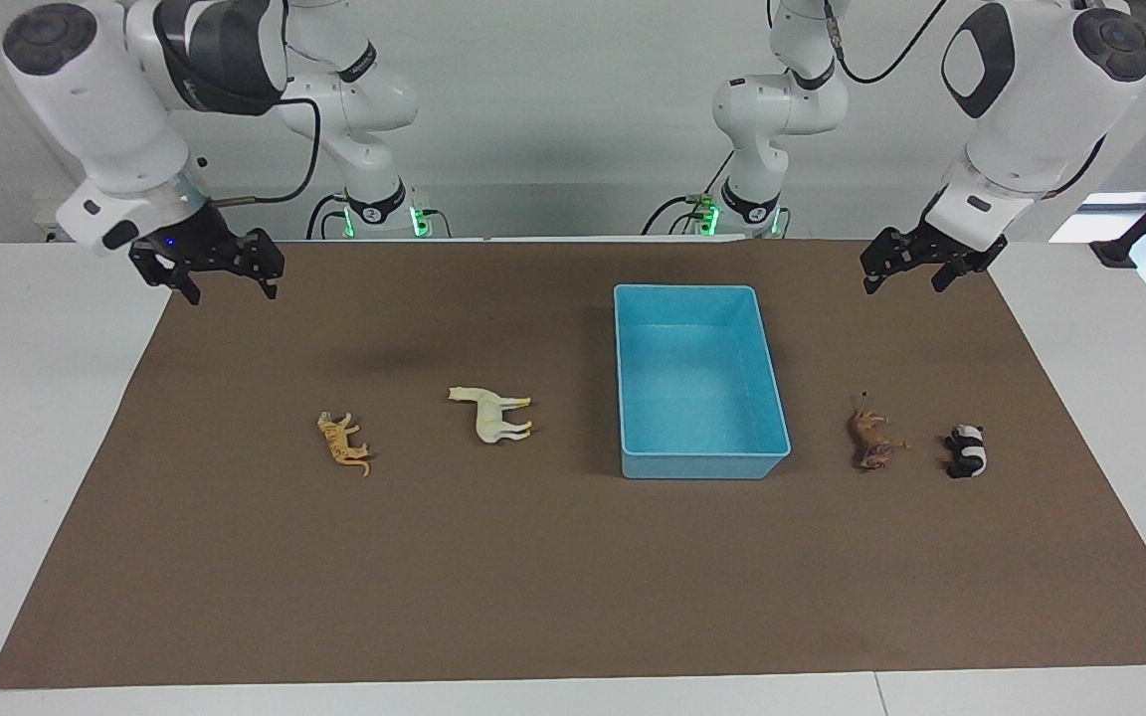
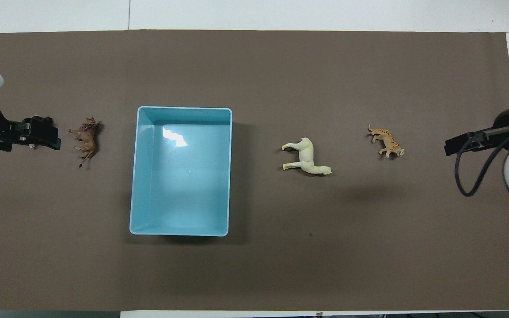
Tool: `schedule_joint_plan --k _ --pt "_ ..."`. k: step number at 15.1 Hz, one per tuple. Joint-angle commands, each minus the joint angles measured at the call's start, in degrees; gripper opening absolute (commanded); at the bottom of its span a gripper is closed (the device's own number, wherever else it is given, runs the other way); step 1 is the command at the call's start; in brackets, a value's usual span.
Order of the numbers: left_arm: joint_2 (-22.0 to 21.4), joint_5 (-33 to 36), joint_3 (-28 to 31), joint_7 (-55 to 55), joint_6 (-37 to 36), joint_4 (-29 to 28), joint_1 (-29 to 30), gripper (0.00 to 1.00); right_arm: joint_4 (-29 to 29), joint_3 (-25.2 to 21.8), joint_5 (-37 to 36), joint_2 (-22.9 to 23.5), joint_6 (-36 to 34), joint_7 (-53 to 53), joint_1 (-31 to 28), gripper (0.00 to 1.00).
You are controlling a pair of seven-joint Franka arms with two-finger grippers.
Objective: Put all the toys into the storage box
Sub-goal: 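Grasp the brown horse with the left gripper while the right grasps the deer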
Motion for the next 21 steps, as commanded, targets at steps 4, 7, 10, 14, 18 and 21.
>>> schedule_joint_plan --k 4,7,10,14,18,21 --pt "-2.8 0.3 0.9 0.0 12.7 -8.7 3.0 1.00 -9.9 0.2 0.2 3.2 15.7 -10.1 1.2 1.00" --pt "3.1 1.7 0.8 1.0 18.2 -8.0 5.2 1.00 -10.8 0.2 0.2 5.7 19.6 -11.6 1.1 1.00" --pt "9.1 2.1 0.7 1.0 25.7 -10.0 5.2 1.00 -12.3 0.2 0.2 7.2 24.6 -15.3 0.7 1.00" --pt "10.2 2.2 0.9 1.1 41.0 -20.6 5.7 1.00 -14.8 0.2 0.1 8.6 30.2 -15.9 1.8 1.00" --pt "14.0 2.2 0.9 1.3 43.4 -21.5 5.6 1.00 -15.0 0.2 0.4 11.1 32.4 -17.3 2.6 1.00" --pt "16.2 2.2 0.8 1.1 47.3 -22.9 5.6 1.00 -15.0 0.2 7.1 13.5 34.4 -20.4 2.7 1.00"
